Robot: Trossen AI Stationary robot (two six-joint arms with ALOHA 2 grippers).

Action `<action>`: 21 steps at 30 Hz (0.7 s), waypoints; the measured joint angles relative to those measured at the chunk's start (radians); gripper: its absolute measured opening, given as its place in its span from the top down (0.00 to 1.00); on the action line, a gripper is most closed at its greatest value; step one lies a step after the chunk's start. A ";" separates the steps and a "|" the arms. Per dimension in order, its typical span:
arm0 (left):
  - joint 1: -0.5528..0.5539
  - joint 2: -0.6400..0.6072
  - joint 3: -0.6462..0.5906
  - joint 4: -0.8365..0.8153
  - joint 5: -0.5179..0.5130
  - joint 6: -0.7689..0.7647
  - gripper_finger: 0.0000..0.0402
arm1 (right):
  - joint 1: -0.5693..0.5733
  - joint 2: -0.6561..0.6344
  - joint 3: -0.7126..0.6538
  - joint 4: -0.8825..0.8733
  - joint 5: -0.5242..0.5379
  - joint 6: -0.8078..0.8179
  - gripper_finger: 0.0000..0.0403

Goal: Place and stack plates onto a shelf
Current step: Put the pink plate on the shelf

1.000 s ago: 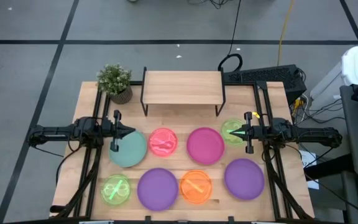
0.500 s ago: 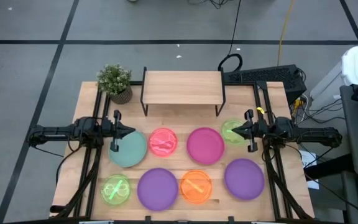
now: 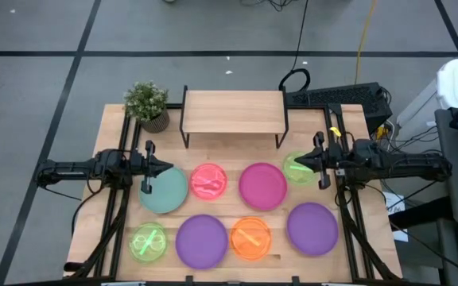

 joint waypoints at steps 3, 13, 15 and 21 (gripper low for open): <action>0.000 0.000 0.000 0.000 0.000 0.000 1.00 | 0.000 0.088 0.099 -0.044 0.000 -0.005 1.00; 0.000 0.000 0.000 0.000 0.000 0.000 1.00 | 0.000 0.307 0.436 -0.219 0.000 -0.033 1.00; 0.000 0.000 0.000 0.000 0.000 0.000 1.00 | 0.000 0.338 0.501 -0.275 0.000 -0.037 1.00; 0.000 0.000 0.000 0.000 0.000 0.000 1.00 | 0.000 0.435 0.690 -0.452 0.003 -0.027 1.00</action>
